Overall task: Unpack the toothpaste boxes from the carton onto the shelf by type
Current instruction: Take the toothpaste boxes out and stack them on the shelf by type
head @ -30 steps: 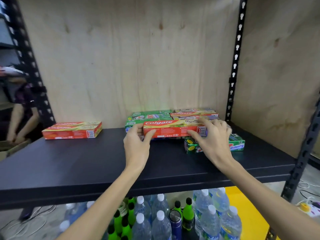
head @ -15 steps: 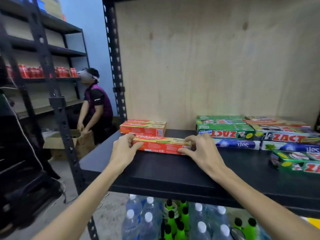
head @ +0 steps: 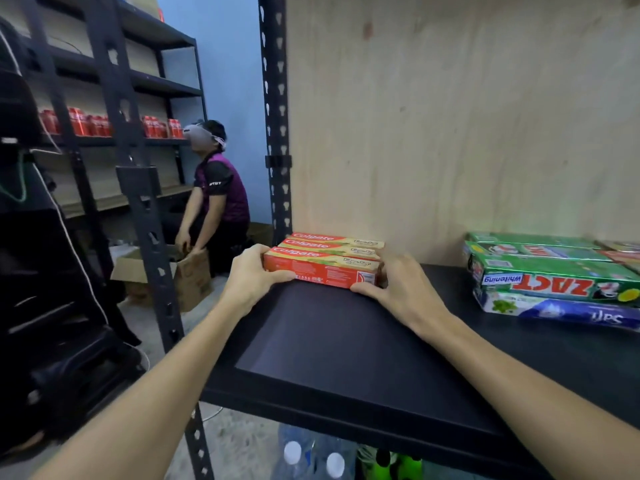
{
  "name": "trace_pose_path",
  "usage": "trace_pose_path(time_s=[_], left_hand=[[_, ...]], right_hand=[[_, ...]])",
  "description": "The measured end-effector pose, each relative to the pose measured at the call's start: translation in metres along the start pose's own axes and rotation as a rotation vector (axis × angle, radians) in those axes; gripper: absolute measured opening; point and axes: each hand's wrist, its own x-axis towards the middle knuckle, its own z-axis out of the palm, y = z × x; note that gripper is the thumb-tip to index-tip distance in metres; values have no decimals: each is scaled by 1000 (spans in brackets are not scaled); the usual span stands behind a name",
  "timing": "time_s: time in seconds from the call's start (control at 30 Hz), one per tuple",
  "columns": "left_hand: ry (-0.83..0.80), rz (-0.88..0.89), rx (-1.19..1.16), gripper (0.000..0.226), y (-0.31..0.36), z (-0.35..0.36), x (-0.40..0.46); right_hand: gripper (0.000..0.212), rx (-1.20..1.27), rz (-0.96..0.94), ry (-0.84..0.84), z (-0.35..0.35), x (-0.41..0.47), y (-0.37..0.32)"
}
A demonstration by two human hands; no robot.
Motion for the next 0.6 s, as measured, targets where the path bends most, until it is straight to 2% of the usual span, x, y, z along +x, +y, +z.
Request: trace_pose_path(time_s=[0.23, 0.4, 0.6], left_hand=[[-48, -3, 15, 63, 5, 2, 7], [-49, -5, 4, 65, 4, 3, 7], [-61, -2, 6, 64, 3, 4, 9]], right_hand=[[70, -21, 10, 48, -1, 6, 6], [79, -91, 33, 73, 0, 7, 10], [70, 5, 36, 67, -2, 5, 11]])
